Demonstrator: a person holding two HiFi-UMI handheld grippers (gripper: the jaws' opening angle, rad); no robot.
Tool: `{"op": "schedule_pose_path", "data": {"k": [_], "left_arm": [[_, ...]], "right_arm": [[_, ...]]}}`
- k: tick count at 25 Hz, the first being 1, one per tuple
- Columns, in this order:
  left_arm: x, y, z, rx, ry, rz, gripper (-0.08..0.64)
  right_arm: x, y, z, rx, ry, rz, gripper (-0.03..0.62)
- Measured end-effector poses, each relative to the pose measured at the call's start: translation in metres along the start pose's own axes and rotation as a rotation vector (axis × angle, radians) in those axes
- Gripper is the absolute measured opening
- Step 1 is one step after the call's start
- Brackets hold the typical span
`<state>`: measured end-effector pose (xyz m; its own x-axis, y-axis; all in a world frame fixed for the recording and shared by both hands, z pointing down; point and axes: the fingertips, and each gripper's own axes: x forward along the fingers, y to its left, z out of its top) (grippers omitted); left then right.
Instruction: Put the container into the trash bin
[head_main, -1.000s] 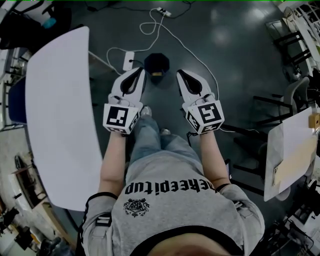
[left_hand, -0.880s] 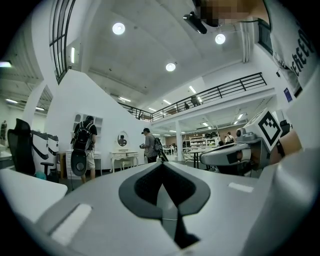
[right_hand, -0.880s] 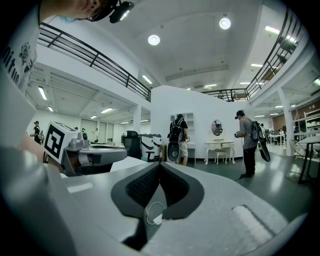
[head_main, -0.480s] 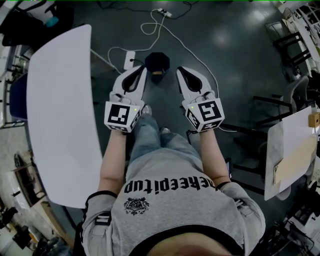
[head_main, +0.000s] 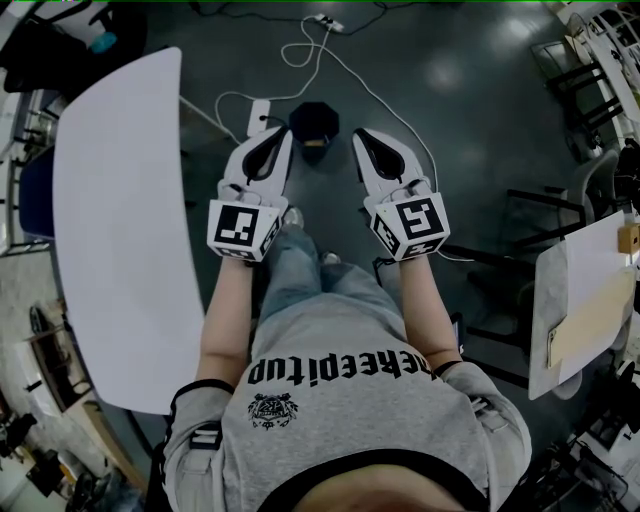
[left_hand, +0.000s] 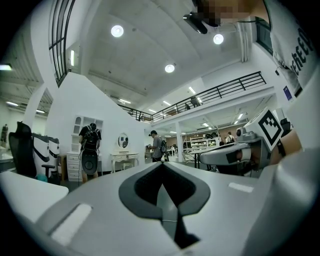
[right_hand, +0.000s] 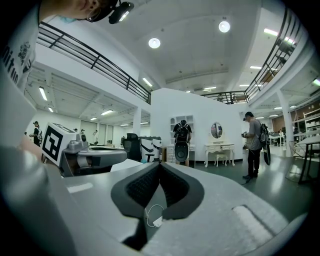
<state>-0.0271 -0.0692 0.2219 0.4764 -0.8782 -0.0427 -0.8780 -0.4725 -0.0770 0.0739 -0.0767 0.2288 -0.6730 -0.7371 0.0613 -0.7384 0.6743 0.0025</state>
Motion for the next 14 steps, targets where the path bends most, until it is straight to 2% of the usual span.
{"op": "schedule_pose_path", "data": {"k": [14], "left_arm": [[0.0026, 0.0063, -0.0012, -0.013, -0.004, 0.027, 0.02]], "right_arm": [[0.005, -0.0013, -0.0023, 0.006, 0.0, 0.007, 0.005]]}}
